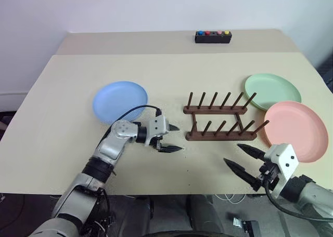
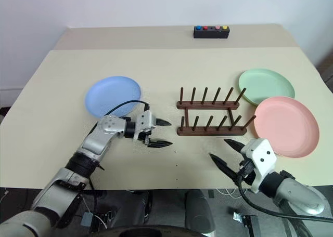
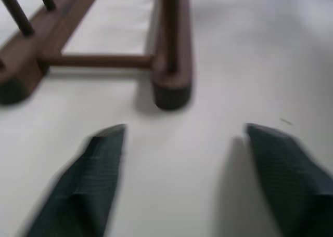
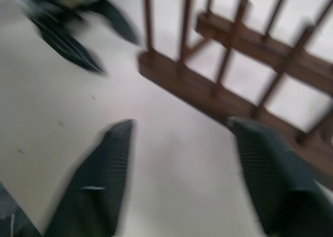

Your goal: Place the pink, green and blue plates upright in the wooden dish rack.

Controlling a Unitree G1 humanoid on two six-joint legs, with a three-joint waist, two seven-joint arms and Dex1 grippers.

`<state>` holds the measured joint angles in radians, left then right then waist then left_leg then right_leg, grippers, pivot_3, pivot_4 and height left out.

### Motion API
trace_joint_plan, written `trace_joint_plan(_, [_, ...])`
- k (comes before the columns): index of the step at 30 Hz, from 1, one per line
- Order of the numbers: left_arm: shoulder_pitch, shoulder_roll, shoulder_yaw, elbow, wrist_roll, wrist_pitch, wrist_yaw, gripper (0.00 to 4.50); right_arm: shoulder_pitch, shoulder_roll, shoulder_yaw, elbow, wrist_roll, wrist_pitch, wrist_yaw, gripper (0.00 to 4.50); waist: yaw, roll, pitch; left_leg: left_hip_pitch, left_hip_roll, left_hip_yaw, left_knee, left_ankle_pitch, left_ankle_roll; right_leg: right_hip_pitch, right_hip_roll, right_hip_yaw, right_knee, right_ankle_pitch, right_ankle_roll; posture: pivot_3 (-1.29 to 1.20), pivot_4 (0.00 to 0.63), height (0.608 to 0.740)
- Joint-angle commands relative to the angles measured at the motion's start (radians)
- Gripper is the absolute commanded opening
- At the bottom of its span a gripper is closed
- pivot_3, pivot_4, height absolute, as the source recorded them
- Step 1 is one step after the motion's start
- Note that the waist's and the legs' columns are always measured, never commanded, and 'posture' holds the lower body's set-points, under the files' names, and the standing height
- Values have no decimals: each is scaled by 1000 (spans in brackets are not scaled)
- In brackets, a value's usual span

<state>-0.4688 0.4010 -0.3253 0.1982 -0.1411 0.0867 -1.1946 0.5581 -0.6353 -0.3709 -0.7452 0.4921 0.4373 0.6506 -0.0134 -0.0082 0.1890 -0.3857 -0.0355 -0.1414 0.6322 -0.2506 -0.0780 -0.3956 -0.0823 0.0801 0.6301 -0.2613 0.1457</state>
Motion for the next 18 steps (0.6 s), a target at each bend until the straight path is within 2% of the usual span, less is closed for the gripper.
trace_joint_plan(1, [43, 27, -1, -130, -53, 63, -38, 1524, 13, 4, -25, 23, -20, -9, -4, 1047, 2, 0, 0, 0, 0, 0, 0, 0, 0, 0, 0, 0, 0, 0, 0, 0, 150, 740])
trace_joint_plan(3, [55, 25, -15, -157, -46, 81, -25, 478, 16, 1, -29, 59, -38, -15, -2, 26, 5, 0, 0, 0, 0, 0, 1, 0, 0, 1, 0, 0, 0, -1, -3, 0, 150, 740])
trace_joint_plan(4, [55, 22, -21, -163, -42, 93, -19, 60, 15, -2, -29, 76, -47, -16, -2, 0, 5, 0, 0, 0, 0, 0, 1, 0, 0, 1, 0, 0, 0, -2, -3, 0, 150, 740])
trace_joint_plan(8, [33, -40, -72, -181, -2, 131, 42, 60, -21, -24, -6, 189, -177, -42, -49, 0, 3, 0, 0, 0, 0, 0, 1, 0, 0, 1, 0, 0, 0, -2, -3, 0, 150, 740])
trace_joint_plan(18, [-26, -134, -121, -115, 55, 167, 140, 60, -208, -9, 48, 349, -293, -38, -126, 0, 0, 0, 0, 0, 0, 0, 0, 0, 0, 0, 0, 0, 0, 0, 0, 0, 150, 740])
